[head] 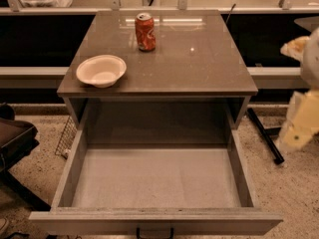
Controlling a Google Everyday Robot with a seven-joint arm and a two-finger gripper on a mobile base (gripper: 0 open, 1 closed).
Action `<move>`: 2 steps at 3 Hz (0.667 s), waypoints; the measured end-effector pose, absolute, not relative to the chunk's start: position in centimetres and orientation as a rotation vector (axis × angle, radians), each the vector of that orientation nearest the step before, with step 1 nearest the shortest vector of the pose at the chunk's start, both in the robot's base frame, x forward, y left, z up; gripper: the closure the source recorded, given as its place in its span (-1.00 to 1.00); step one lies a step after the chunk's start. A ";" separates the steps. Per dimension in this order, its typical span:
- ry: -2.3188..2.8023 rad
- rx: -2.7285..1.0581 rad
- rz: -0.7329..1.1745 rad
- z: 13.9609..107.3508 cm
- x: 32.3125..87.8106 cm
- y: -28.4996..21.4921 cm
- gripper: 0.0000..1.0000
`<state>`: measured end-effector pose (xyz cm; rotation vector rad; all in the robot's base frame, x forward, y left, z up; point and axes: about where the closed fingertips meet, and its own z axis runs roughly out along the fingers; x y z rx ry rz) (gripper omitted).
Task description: Close top drawer
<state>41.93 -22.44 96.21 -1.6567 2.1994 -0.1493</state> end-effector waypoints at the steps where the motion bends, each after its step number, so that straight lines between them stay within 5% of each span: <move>1: 2.161 -1.592 -0.176 93.3 38.2 -24.0 -0.66; 2: 2.114 -1.557 -0.210 89.1 35.1 -24.8 -0.17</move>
Offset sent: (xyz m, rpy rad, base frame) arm -0.1206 -0.0415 -0.2009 0.0560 -0.1028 -0.0499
